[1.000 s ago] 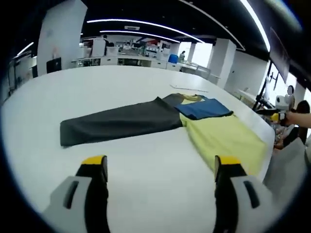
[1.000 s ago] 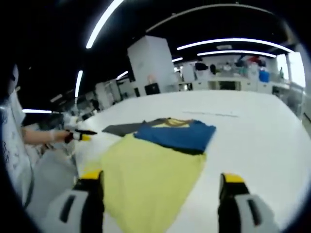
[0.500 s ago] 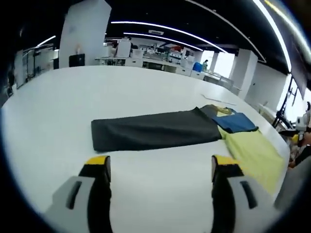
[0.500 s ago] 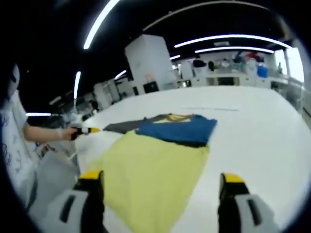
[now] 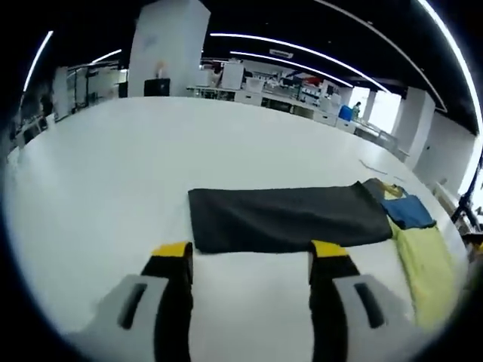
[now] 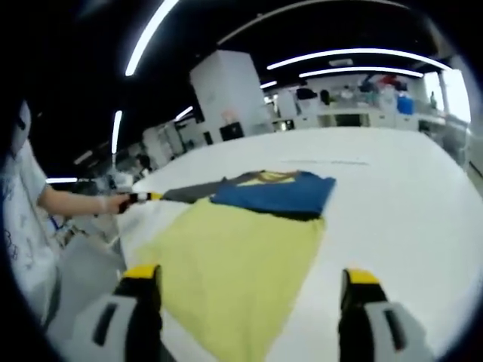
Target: Fold the garment on the visible template until the final outline fits inside the template.
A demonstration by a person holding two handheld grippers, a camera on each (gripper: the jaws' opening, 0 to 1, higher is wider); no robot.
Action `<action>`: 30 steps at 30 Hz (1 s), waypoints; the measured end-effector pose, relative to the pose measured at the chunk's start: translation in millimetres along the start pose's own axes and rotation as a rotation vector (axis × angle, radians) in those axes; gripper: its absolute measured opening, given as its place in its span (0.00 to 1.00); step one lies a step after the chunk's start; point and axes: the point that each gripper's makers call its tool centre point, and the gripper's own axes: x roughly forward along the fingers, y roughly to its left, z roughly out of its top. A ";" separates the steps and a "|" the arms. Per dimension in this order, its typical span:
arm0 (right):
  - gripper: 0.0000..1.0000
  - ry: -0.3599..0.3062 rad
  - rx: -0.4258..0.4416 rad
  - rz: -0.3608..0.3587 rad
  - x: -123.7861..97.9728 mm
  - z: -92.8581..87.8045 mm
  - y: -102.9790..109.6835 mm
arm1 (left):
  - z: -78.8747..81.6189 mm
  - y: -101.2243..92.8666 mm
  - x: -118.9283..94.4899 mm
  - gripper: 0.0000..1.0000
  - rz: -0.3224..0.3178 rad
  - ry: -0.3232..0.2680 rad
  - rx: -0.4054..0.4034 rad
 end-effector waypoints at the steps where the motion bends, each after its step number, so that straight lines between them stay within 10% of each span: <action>1: 0.99 -0.001 0.004 -0.003 -0.7 -0.3 0.8 | -0.8 0.4 -1.6 0.47 0.024 -0.002 -0.006; 22: 0.96 0.007 0.037 -0.019 0.2 -7.1 1.0 | -10.7 26.8 3.6 0.00 0.147 -0.002 -0.183; 30: 0.96 0.009 0.037 -0.009 2.5 -7.4 2.7 | -12.9 36.9 -9.6 0.00 0.150 0.002 -0.259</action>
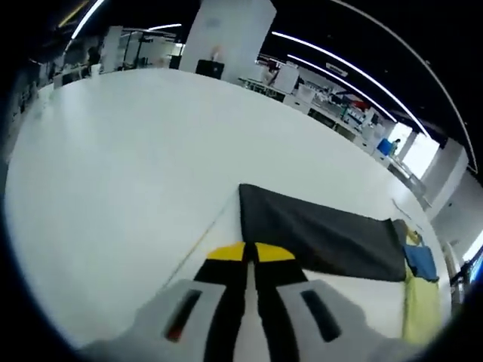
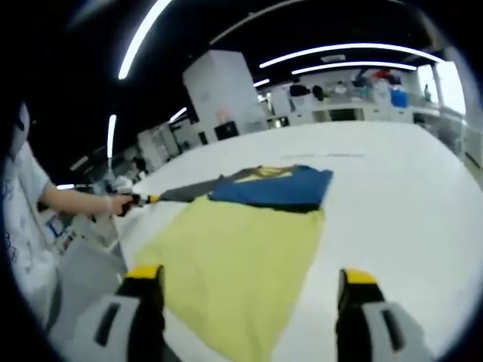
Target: Fold the garment on the visible template until the final outline fits inside the template.
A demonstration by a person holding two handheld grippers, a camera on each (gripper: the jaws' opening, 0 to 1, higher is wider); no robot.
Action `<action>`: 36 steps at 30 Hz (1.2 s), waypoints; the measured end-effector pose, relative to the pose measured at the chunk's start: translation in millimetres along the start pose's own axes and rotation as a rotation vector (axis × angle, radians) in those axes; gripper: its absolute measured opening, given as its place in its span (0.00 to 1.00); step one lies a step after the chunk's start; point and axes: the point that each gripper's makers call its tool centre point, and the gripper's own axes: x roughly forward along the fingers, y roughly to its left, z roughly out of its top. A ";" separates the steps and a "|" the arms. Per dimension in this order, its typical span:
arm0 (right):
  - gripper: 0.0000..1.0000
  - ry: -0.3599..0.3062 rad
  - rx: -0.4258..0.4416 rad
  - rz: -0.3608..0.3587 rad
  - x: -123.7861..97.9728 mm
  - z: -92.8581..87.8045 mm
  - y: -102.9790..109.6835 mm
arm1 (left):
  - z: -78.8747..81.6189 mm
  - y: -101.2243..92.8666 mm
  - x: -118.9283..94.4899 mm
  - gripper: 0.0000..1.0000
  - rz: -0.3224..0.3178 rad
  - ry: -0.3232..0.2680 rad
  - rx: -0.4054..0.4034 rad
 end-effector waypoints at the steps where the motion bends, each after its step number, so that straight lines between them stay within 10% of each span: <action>1: 0.96 0.000 0.000 0.000 0.0 -0.1 -0.1 | 0.5 2.9 0.3 0.00 0.004 0.002 -0.005; 19: 0.96 -0.020 0.015 0.016 -3.2 -0.6 0.5 | 6.6 -2.3 -16.8 0.00 -0.006 0.000 -0.053; 30: 0.98 -0.023 -0.015 0.068 0.8 0.2 10.9 | 46.5 -95.6 -26.1 0.00 -0.253 -0.068 0.013; 36: 0.99 -0.007 -0.061 0.111 -1.6 1.8 23.3 | 41.0 -154.1 -25.8 0.00 -0.357 -0.032 0.107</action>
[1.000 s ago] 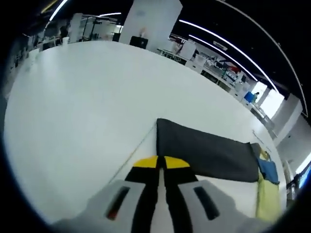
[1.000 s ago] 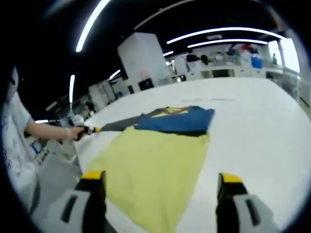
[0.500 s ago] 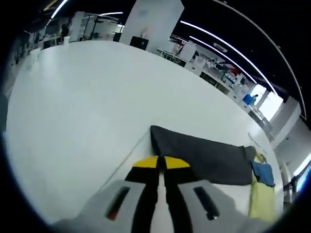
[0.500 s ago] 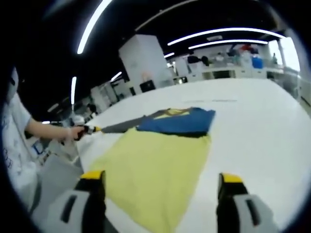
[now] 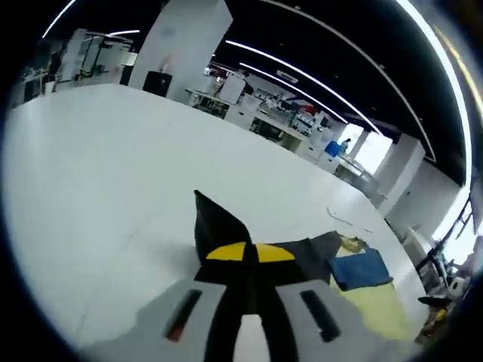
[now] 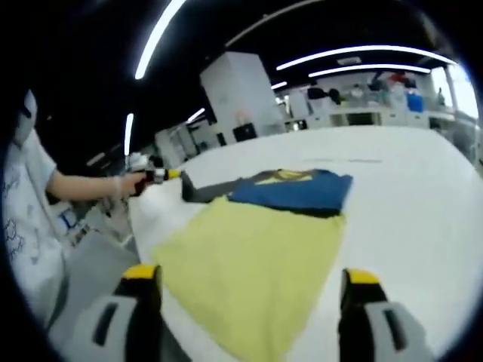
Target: Fold the garment on the visible template until the final outline fits inside the template.
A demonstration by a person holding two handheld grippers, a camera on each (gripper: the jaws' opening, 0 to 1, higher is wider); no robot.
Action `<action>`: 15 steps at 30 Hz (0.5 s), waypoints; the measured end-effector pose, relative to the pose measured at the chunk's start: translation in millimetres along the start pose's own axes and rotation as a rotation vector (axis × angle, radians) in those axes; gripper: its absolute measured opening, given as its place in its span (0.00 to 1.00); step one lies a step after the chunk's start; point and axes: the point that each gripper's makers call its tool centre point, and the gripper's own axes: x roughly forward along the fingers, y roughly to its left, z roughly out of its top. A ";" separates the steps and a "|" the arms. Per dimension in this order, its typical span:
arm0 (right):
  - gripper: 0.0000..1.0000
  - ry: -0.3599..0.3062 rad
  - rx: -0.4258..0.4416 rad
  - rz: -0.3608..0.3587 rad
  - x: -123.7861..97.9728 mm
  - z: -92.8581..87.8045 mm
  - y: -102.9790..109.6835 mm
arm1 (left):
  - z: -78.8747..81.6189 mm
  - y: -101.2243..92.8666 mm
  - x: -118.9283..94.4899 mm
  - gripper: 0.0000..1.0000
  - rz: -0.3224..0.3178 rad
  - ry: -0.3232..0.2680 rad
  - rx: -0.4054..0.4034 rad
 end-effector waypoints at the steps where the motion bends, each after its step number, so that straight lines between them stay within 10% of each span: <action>1: 0.99 0.001 -0.006 -0.001 -0.6 0.8 0.4 | -0.3 -10.8 6.0 0.00 -0.021 0.008 0.002; 15: 0.99 -0.008 -0.008 -0.047 -16.7 -9.5 -19.1 | -27.8 -112.7 64.9 0.00 -0.195 0.096 -0.006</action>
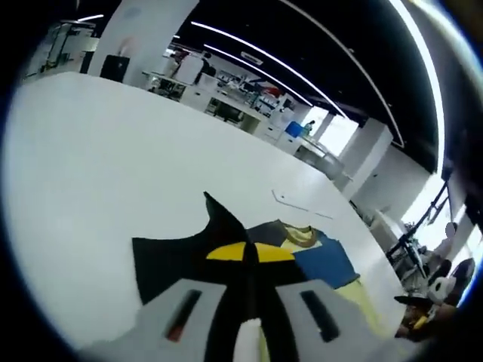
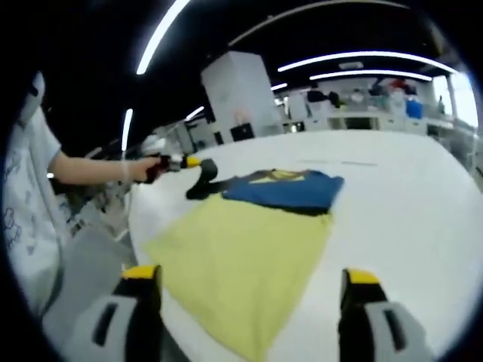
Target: Fold the garment on the visible template until the final outline fits inside the template.
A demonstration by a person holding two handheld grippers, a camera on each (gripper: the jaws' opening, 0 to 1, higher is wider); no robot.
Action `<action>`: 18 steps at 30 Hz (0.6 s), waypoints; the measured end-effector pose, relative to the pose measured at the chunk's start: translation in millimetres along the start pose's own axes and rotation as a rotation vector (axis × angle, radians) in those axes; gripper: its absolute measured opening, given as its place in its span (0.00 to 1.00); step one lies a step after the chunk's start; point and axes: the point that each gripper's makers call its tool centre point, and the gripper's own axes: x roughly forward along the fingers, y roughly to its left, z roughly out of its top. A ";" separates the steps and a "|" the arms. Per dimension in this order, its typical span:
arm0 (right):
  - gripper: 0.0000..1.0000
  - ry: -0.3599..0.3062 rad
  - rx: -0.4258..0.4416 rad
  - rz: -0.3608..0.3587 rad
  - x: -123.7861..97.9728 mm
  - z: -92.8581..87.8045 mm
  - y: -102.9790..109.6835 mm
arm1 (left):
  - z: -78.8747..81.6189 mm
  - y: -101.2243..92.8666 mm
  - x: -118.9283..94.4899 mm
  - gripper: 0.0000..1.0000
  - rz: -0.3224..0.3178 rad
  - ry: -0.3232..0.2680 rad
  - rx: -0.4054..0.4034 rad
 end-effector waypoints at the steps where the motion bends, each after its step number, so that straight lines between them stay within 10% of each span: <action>1: 0.99 0.000 0.003 -0.004 -1.5 -1.3 -0.8 | -3.3 -9.2 7.0 0.00 -0.020 0.006 -0.023; 18: 0.99 -0.023 0.044 -0.048 -7.1 -5.1 -12.0 | -8.9 -106.0 82.7 0.00 -0.206 0.062 0.001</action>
